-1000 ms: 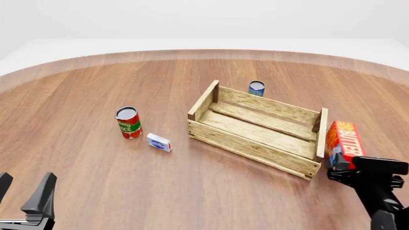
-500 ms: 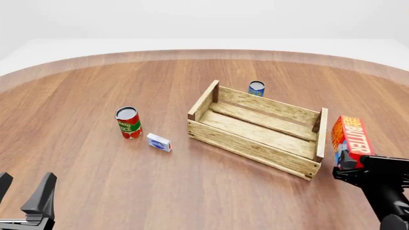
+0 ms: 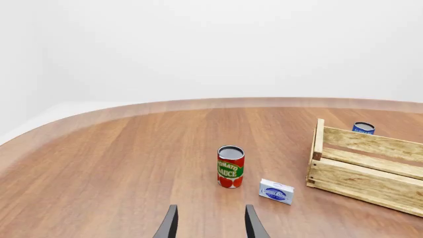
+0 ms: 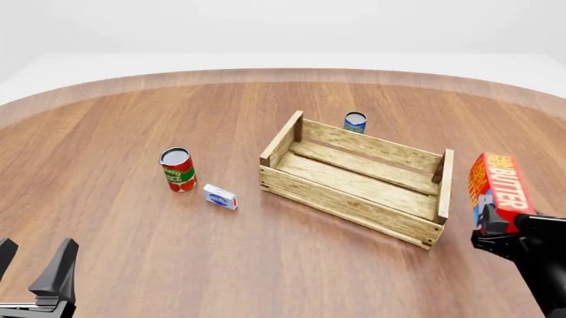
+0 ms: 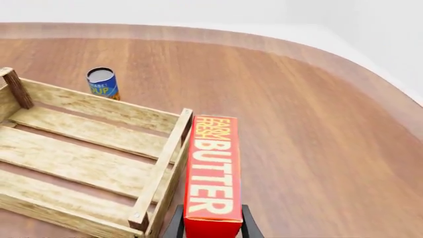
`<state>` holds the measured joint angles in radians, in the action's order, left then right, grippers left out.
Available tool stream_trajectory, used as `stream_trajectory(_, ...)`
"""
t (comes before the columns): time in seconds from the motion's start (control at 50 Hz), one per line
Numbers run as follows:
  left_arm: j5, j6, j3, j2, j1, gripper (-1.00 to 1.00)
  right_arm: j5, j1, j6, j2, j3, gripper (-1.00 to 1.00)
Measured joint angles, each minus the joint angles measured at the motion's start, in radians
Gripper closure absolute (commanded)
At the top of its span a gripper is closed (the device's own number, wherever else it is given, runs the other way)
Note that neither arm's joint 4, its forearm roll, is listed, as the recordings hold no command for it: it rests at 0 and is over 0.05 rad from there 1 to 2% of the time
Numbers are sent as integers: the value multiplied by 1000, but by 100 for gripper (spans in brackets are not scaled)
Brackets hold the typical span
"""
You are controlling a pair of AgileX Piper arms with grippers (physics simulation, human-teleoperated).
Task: Pick up the butter and put it in the tray.
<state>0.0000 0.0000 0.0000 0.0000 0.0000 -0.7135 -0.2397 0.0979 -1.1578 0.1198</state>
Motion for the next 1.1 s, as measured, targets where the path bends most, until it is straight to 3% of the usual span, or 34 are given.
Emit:
stream_trajectory(0.56, 0, 0, 0, 0, 0, -100, 442, 4, 28, 443, 69, 100)
stream_trajectory(0.82, 0, 0, 0, 0, 0, -100, 556, 37, 39, 527, 124, 100)
stream_trajectory(1.1, 0, 0, 0, 0, 0, -100, 601, 102, 49, 530, 183, 100)
